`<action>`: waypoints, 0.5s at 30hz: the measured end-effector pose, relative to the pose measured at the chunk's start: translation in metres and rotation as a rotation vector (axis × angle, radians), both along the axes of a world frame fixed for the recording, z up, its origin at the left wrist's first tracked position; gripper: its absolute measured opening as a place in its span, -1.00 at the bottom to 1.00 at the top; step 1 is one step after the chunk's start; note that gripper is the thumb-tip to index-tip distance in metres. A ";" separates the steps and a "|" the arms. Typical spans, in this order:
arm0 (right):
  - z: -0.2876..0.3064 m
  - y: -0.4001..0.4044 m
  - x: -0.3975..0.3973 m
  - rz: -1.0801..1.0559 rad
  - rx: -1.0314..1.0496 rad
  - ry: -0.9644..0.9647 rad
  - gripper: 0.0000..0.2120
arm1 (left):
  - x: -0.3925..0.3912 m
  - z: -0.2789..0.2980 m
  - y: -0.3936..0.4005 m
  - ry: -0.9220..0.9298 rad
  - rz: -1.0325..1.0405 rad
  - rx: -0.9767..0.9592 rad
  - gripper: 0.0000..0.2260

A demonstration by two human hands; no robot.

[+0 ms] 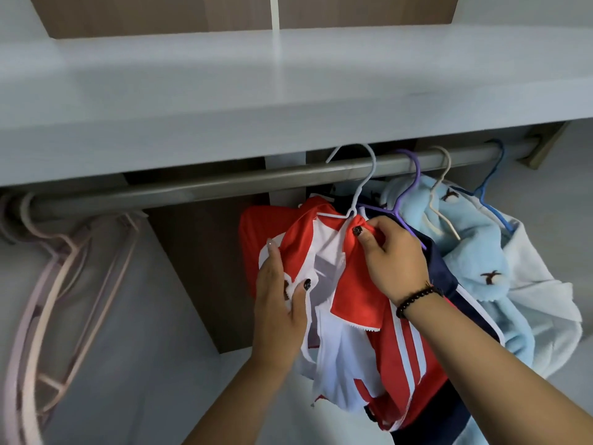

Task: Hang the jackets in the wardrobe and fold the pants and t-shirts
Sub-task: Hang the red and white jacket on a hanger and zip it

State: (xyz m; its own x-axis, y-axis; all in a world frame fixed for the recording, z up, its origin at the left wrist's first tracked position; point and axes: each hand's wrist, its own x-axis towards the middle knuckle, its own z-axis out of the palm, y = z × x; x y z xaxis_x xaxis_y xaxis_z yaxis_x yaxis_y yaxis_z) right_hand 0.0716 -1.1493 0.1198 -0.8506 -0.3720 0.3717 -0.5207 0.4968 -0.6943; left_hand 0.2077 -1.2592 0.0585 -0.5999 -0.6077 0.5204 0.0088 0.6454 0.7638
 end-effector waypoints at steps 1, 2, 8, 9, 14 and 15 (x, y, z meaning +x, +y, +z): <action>0.001 -0.003 -0.001 -0.003 0.000 -0.014 -0.87 | 0.000 -0.001 -0.002 0.013 0.000 -0.003 -0.13; 0.002 -0.006 -0.002 0.002 0.002 -0.040 -0.87 | -0.001 -0.002 -0.004 0.019 0.001 -0.016 -0.16; -0.013 -0.007 -0.002 0.035 0.076 -0.133 -0.83 | 0.000 -0.030 -0.028 -0.056 -0.067 -0.077 -0.39; -0.014 -0.005 -0.003 0.039 0.074 -0.128 -0.84 | 0.002 -0.034 -0.029 -0.049 -0.079 -0.074 -0.39; -0.016 0.006 -0.004 0.073 0.115 -0.086 -0.88 | 0.009 -0.045 -0.005 -0.164 -0.109 0.083 -0.24; -0.018 0.009 -0.004 0.077 0.146 -0.055 -0.86 | 0.010 -0.049 0.003 -0.183 -0.097 0.108 -0.19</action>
State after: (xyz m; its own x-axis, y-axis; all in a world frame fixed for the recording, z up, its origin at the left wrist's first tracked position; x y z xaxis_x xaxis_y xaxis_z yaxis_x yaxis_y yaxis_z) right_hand 0.0675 -1.1407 0.1019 -0.8354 -0.4831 0.2624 -0.5238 0.5548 -0.6463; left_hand 0.2175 -1.2565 0.0091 -0.7365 -0.5892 0.3323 -0.0787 0.5626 0.8230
